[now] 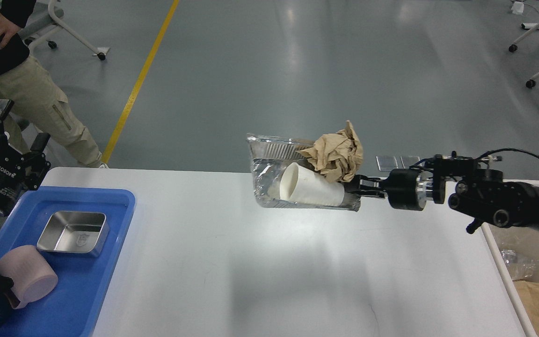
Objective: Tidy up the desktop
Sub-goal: 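Carry the foil tray with the right gripper over the white bin, then drop the foil tray into the white bin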
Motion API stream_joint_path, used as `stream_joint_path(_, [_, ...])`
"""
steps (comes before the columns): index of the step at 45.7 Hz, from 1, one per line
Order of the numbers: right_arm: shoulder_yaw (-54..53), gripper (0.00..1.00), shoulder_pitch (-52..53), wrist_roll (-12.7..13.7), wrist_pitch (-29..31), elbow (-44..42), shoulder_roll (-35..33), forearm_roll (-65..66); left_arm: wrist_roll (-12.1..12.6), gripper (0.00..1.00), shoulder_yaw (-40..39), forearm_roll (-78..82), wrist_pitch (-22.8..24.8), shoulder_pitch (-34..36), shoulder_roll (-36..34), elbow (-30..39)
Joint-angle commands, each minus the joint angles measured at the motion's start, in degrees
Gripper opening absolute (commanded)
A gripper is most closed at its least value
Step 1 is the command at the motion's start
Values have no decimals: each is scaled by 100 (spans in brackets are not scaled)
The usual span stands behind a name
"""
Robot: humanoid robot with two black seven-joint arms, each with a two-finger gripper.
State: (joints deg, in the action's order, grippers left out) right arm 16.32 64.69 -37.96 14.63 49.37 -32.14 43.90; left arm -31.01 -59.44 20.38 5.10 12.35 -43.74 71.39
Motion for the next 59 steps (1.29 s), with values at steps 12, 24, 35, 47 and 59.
stream_joint_path(12, [-6, 0, -624, 8, 13, 170, -1513, -1340, -19, 96, -41, 1, -9, -136, 252, 15])
stream_joint_path(24, [3, 0, -1247, 0, 4, 152, -2278, -2473, -19, 96, -103, -17, -9, -145, 357, 59])
stream_joint_path(35, [-6, 0, -1854, 0, -4, 47, -2367, -3317, 34, 96, -252, -122, 0, -154, 515, 60])
stream_joint_path(47, [-6, 0, -2215, -9, -22, 38, -2375, -3942, -19, 96, -349, -737, 44, -233, 726, 16])
stream_joint_path(59, [3, 0, -2487, 26, -4, -155, -2375, -4504, -19, 96, -753, -843, 123, -575, 1069, 59])
